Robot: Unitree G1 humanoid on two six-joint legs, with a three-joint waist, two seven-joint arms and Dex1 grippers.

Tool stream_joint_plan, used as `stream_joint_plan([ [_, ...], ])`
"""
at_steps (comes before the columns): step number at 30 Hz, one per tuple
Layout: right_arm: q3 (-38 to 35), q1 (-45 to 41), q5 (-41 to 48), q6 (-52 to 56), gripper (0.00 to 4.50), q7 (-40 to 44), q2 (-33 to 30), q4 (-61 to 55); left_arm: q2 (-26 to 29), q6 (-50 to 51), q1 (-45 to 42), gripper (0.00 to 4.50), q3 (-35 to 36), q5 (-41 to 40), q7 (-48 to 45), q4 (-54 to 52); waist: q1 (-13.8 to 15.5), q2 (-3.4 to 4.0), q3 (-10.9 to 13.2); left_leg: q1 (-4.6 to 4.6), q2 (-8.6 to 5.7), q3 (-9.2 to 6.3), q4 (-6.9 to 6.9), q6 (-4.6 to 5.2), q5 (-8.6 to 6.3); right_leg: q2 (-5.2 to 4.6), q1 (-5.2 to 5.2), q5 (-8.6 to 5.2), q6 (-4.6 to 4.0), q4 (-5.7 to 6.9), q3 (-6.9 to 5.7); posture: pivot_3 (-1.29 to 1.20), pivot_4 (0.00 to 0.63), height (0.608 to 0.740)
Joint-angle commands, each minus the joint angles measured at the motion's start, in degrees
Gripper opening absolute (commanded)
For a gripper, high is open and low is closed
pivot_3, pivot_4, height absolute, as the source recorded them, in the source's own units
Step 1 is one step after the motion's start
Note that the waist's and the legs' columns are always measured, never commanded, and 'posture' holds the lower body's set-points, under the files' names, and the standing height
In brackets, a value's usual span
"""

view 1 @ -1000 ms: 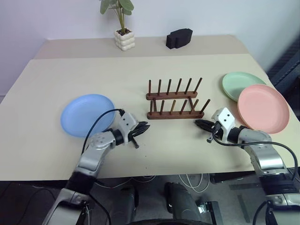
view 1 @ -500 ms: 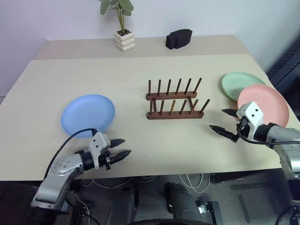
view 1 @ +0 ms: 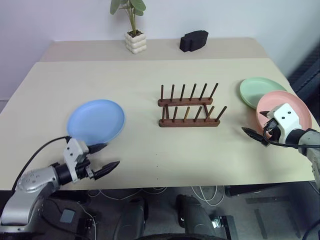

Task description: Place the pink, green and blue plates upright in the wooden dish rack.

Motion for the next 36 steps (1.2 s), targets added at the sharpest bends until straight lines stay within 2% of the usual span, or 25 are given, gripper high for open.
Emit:
stream_joint_plan([
  [1, -0.91, 0.21, -1.04, 0.83, 4.5, -1.83, -0.23, 0.23, 0.17, 2.47, -4.46, 4.46, -0.87, -2.81, 0.51, -4.97, -0.21, 0.0, 0.0, 0.01, 0.0, 0.04, 0.0, 0.0, 0.0, -0.01, 0.01, 0.0, 0.0, -0.01, 0.02, 0.0, 0.15, 0.734],
  [6, -0.85, 0.95, -2.73, 3.7, 4.5, -4.8, -0.13, 0.51, -1.56, 6.51, -12.45, 4.46, -7.91, -3.12, 0.74, -8.47, -0.52, 0.0, 0.0, 0.02, -0.02, 0.08, -0.03, 0.02, 0.0, 0.02, 0.02, 0.13, -0.15, 0.0, 0.03, 0.0, 0.15, 0.734],
  [7, -0.86, 1.28, -3.0, 4.08, 4.25, -5.16, -0.21, 0.36, -2.03, 7.04, -13.58, 4.49, -9.08, -3.0, 0.86, -8.62, -0.61, 0.0, 0.0, 0.02, -0.03, 0.08, -0.03, 0.02, 0.0, 0.03, 0.02, 0.13, -0.15, 0.0, 0.03, 0.0, 0.15, 0.734],
  [10, -1.2, 1.76, -3.5, 4.57, 3.21, -6.47, 0.02, 0.05, -3.45, 7.91, -16.01, 4.5, -11.75, -2.36, 1.42, -8.09, -0.77, 0.0, 0.0, 0.06, -0.06, 0.11, -0.05, 0.02, 0.0, 0.08, 0.03, 0.13, -0.14, 0.03, 0.04, 0.0, 0.15, 0.734],
  [16, -1.53, 2.49, -3.36, 4.32, 0.08, -7.4, 0.42, -0.85, -5.94, 7.89, -17.75, 4.5, -14.71, -1.19, 2.26, -7.36, -0.56, -0.02, 0.0, 0.05, -0.07, 0.11, -0.02, 0.02, 0.0, 0.09, 0.03, 0.12, -0.12, 0.03, 0.05, 0.0, 0.15, 0.734],
  [28, -4.58, 4.77, -5.12, 8.28, 0.03, -10.02, -2.06, -11.89, -8.58, 7.07, -18.84, 4.5, -16.25, 0.7, 2.73, -5.71, -0.54, -0.02, 0.0, 0.06, -0.07, 0.09, -0.02, 0.03, 0.0, 0.1, 0.04, 0.06, -0.03, 0.03, 0.05, 0.0, 0.15, 0.734],
  [33, -5.07, -1.58, -6.49, 3.13, 0.03, -11.23, -3.84, -13.04, -9.04, 6.69, -19.56, 4.5, -16.25, 1.48, 2.32, -4.17, -0.71, -0.02, 0.01, 0.05, -0.07, 0.11, -0.01, 0.02, 0.0, 0.08, 0.03, 0.01, 0.05, 0.03, 0.06, 0.0, 0.15, 0.734],
  [36, -4.57, -8.27, -3.08, -0.93, 0.03, -9.29, -2.59, -14.36, -9.13, 5.44, -19.67, 4.5, -16.23, 3.11, 2.57, -3.16, -0.86, -0.01, 0.01, 0.08, -0.06, 0.11, -0.04, 0.03, 0.0, 0.14, 0.03, 0.01, 0.05, 0.04, 0.05, 0.0, 0.15, 0.734],
])
